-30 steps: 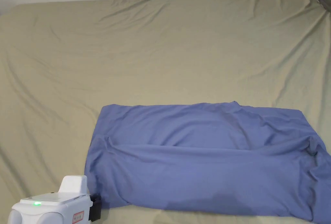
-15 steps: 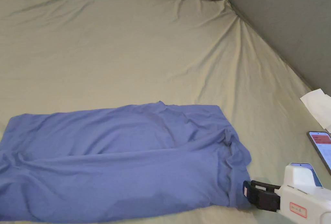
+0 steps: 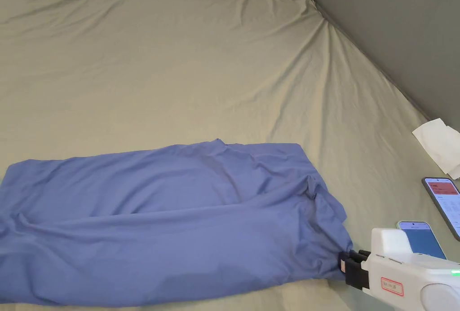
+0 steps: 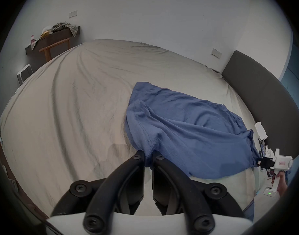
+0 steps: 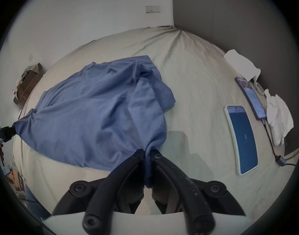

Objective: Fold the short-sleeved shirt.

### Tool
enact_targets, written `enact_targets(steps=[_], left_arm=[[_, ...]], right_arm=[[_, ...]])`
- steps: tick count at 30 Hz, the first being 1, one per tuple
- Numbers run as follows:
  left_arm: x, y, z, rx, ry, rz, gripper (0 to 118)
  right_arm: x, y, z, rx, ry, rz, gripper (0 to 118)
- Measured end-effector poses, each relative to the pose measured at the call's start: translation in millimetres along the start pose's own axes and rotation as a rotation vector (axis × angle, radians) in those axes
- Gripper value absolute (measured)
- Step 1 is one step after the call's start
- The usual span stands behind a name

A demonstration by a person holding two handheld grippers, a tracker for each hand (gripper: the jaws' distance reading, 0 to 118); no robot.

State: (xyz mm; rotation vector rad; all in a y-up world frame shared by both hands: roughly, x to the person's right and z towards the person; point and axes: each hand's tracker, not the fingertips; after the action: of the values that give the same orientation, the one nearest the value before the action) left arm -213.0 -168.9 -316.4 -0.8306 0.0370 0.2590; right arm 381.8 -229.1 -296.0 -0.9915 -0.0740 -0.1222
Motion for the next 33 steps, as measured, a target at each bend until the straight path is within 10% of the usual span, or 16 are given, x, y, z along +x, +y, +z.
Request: enact_targets(steps=[14,25,30,33], left_arm=[[-24.2,-37.1,98.8,-0.027,0.009,-0.023,7],[-51.6,-108.1,70.1,-0.192,0.068,0.065,8],[-52.2,-92.9,87.9,-0.050,0.114,0.024,116],[-41.7,-54.3,139.3,0.205,0.087,0.028,110]], right_arm=[[24.2,-27.3,112.5,-0.003,-0.027,0.041,8],[22.9,-97.0,70.1,-0.190,-0.027,0.064,20],[17.2,-74.6,109.1,0.000,-0.124,0.074,112],[5.3,-44.6,165.1,0.261,-0.126,0.025,110]])
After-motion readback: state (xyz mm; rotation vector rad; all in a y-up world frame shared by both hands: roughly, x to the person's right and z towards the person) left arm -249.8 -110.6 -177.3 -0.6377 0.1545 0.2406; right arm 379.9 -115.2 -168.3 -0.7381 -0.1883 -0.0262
